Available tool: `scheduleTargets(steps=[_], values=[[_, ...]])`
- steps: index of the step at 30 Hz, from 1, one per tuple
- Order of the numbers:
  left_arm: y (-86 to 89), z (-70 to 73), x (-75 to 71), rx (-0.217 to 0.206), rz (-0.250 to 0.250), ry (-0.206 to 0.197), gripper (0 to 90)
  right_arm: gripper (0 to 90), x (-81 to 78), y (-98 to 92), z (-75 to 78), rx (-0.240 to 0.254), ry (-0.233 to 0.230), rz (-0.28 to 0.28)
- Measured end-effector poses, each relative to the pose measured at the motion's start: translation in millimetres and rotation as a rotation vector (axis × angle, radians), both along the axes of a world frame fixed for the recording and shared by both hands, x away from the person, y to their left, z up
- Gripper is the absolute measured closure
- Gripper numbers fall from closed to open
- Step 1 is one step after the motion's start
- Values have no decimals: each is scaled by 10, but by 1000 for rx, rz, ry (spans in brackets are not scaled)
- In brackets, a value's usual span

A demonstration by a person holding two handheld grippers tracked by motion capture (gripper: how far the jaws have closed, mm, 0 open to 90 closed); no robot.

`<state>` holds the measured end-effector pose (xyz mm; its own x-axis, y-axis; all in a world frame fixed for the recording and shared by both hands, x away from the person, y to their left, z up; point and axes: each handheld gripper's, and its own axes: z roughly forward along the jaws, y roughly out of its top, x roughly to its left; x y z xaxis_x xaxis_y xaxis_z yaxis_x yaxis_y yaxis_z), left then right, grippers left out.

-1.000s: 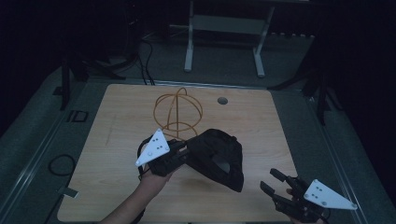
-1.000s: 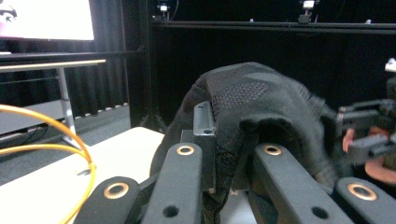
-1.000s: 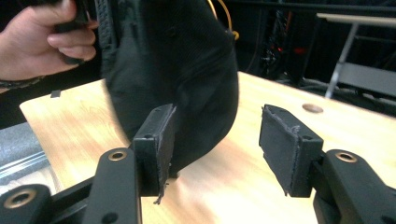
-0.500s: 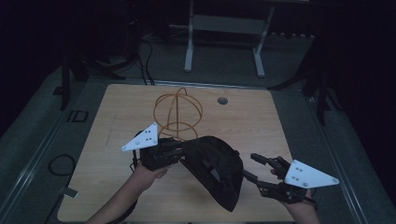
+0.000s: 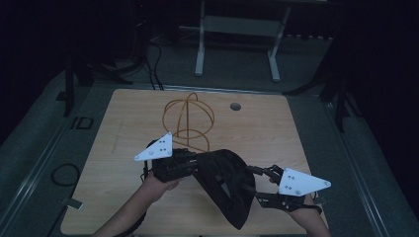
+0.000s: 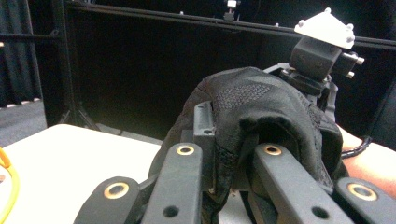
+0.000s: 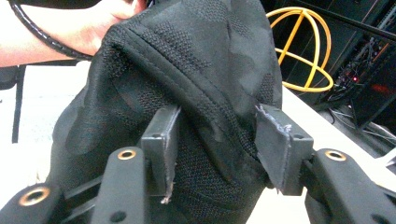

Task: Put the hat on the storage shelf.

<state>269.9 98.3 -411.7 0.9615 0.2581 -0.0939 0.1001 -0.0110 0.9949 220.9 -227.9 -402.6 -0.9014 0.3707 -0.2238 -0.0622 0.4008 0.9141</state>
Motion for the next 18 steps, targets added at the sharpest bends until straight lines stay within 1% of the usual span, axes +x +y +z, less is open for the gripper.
scheduleTargets(steps=[2, 3, 4, 5, 6, 8, 9, 10, 11, 12, 13, 15, 16, 17, 18], values=[[-8, -1, 10, -6, -5, 8, 856, 571, -9, 7, -12, -8, -15, 1], [-15, 3, 8, -6, 4, 7, 856, 609, -16, 12, -13, -13, -24, -2], [-15, 5, 14, -11, -2, 9, 856, 676, -26, 20, -13, -20, -32, -5], [-22, 11, 17, -10, -4, 11, 856, 709, -27, 28, -13, -28, -35, -4], [-31, 14, 14, -4, 1, 8, 856, 816, -33, 41, -15, -34, -44, -10], [-49, 18, 12, 11, 7, 2, 855, 875, -34, 58, -18, -45, -31, -2], [-49, 18, 19, 21, 14, 1, 855, 880, -40, 64, -21, -47, -40, -14], [-47, 15, 22, 25, 19, -1, 854, 883, -47, 62, -20, -42, -38, -18], [-39, 9, 29, 32, 34, -2, 854, 884, -48, 54, -17, -34, -34, -15], [-33, 5, 36, 34, 36, 2, 853, 885, -52, 34, -6, -16, -35, -21], [-30, -1, 43, 48, 48, -2, 852, 885, -57, 21, 3, -12, -35, -23], [-40, -4, 43, 79, 62, -9, 851, 885, -54, -15, 31, 16, -25, -21], [-46, -3, 38, 89, 78, -16, 851, 885, -54, -29, 48, 23, -22, -22], [-46, -3, 38, 89, 78, -16, 850, 885, -55, -35, 58, 27, -21, -25], [-63, 10, 27, 99, 93, -28, 850, 886, -51, -50, 77, 41, -8, -22]])
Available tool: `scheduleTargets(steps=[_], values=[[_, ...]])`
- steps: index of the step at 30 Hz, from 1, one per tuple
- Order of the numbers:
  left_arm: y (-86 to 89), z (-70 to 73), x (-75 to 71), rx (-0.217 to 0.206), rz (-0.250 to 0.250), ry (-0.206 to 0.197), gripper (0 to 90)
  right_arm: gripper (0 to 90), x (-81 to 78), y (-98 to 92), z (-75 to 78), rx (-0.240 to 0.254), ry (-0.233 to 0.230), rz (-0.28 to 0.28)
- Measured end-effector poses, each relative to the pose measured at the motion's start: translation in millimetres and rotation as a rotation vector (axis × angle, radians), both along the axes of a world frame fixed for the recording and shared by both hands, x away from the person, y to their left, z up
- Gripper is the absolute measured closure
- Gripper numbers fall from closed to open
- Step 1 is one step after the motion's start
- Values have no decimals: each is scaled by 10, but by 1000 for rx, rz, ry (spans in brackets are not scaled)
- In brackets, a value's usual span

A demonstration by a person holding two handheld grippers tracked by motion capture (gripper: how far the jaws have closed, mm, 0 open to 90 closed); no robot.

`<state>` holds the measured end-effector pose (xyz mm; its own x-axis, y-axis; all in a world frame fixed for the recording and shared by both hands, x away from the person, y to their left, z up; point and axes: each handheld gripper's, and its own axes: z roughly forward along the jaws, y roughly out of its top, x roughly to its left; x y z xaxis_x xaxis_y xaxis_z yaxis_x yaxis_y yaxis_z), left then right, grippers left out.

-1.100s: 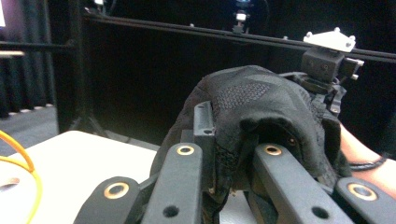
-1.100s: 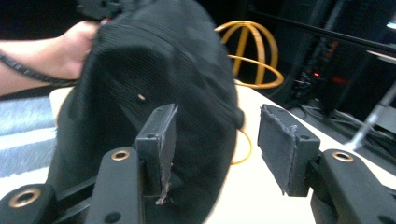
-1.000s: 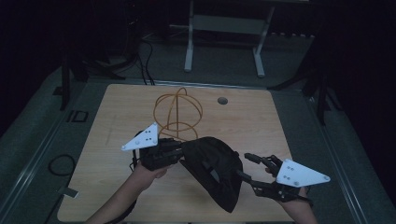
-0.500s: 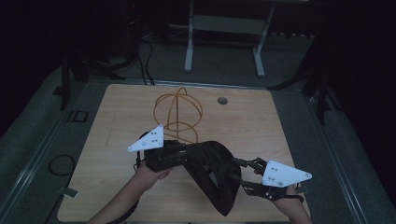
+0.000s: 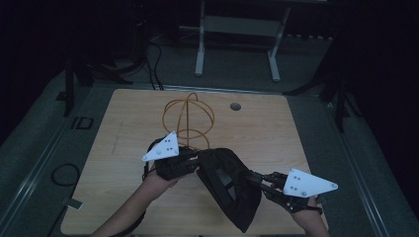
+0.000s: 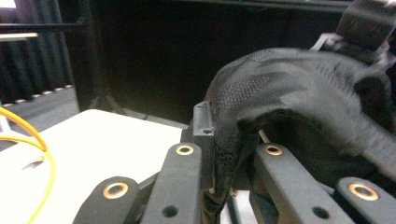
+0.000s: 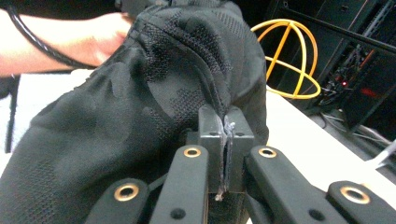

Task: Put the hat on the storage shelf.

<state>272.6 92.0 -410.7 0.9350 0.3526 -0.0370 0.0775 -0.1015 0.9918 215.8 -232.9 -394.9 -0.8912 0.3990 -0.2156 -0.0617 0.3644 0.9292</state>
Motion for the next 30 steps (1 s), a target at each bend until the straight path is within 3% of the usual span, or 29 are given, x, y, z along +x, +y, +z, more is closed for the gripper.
scheduleTargets(steps=[4, 6, 8, 9, 11, 15, 21, 30], values=[[-19, 26, -16, 9, 13, -17, 844, 886, 5, -27, 28, 23, 15, 6], [-49, 39, -63, 60, 56, -75, 775, 886, 13, -54, 41, 35, 24, -4], [-62, 36, -97, 90, 69, -99, 673, 886, 18, -82, 52, 55, 32, -1], [-63, 35, -105, 97, 75, -102, 671, 886, 18, -91, 60, 54, 29, -8], [-54, 32, -119, 94, 89, -100, 618, 886, 20, -110, 75, 58, 25, -19], [2, 34, -138, 84, 126, -108, 591, 886, 29, -155, 101, 75, 23, -47], [101, 23, -171, 90, 144, -108, 548, 886, 49, -235, 137, 102, 27, -87], [341, -184, -277, 130, 160, -66, 540, 886, 132, -376, 226, 154, 18, -189]])
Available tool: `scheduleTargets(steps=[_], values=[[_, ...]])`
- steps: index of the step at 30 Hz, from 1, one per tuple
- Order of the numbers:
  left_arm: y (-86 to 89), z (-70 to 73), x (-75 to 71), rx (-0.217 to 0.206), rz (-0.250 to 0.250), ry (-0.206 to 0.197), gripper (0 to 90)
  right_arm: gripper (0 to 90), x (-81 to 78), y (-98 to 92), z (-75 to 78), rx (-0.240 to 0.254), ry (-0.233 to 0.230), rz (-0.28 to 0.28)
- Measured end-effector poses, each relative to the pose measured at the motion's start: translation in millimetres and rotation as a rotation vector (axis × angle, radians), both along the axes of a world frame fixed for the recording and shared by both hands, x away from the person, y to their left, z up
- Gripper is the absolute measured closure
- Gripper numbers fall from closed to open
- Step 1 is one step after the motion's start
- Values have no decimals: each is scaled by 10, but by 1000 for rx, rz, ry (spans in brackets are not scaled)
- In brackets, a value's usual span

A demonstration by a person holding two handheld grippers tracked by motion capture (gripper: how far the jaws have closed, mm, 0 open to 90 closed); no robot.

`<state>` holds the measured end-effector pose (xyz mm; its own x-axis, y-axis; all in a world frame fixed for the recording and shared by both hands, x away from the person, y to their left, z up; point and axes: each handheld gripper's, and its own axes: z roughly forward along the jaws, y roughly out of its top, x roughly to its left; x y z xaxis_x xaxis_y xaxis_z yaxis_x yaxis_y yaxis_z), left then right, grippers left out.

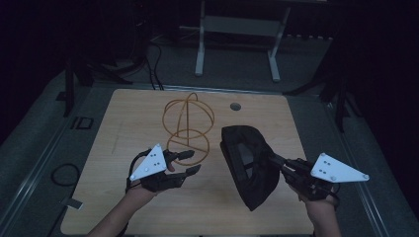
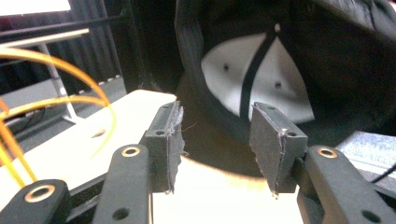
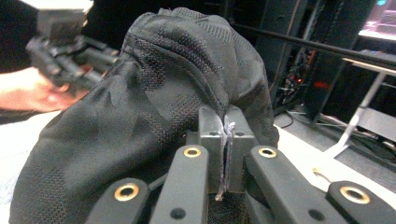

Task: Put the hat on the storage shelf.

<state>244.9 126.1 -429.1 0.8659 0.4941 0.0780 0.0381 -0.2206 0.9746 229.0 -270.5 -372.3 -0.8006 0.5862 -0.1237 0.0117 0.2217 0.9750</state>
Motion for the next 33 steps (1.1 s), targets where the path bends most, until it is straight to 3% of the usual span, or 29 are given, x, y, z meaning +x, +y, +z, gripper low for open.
scheduleTargets(steps=[12, 20, 23, 29, 33], values=[[312, -286, -63, 3, 70, 41, 521, 886, 164, -119, 211, 30, -41, -112], [472, -531, -122, 5, 118, 84, 495, 886, 371, -17, 425, 7, -68, -154], [548, -626, -167, -6, 183, 95, 400, 886, 448, 25, 488, 5, -69, -164], [674, -788, -231, -33, 265, 124, 223, 885, 640, 127, 625, 5, -62, -171], [702, -856, -280, -42, 320, 120, 94, 885, 723, 189, 683, 2, -62, -177]])
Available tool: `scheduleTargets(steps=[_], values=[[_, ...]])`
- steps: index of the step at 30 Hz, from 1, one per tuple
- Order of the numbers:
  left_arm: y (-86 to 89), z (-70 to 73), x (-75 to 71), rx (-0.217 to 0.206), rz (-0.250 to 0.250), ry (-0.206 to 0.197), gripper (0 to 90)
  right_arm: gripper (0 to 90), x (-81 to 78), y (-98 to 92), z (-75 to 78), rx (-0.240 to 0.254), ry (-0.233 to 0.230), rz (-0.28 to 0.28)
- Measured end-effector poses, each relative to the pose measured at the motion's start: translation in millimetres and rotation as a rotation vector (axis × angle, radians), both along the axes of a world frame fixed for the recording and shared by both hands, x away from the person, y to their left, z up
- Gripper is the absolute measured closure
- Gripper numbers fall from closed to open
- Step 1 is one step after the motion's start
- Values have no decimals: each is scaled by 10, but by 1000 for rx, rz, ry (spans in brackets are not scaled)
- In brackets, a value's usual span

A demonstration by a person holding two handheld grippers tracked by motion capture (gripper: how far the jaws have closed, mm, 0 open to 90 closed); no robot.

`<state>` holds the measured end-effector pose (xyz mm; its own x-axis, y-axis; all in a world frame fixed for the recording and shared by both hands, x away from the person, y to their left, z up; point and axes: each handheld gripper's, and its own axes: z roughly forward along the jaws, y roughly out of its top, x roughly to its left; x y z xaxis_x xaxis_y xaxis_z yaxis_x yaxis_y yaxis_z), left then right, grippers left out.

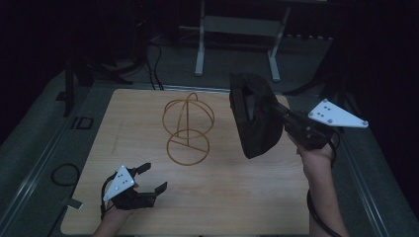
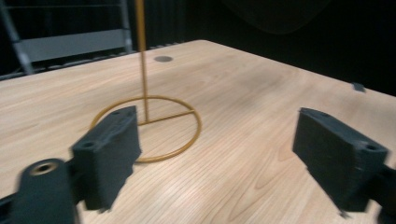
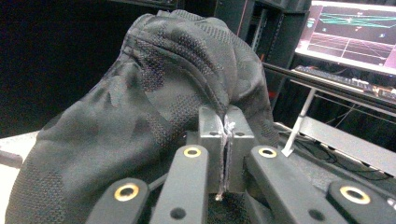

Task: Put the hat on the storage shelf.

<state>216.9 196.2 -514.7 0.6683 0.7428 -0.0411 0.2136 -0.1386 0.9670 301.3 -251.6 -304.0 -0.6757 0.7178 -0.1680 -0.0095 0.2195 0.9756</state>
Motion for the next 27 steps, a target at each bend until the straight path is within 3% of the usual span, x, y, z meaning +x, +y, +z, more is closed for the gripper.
scheduleTargets(steps=[1, 5, 11, 20, 27], values=[[-17, -55, -27, 18, 13, 7, 59, 885, 50, 34, 21, -3, 1, -6], [-58, -132, -79, 18, 2, 31, 28, 885, 150, 100, 47, 1, 14, -8], [-58, -196, -139, 2, 29, 8, 28, 885, 295, 282, 68, -2, 30, -5], [10, -250, -112, -9, 56, -2, 29, 885, 501, 735, -59, -59, 85, 35], [32, -255, -112, -4, 60, -19, 29, 885, 573, 1063, -157, -100, 119, 86]])
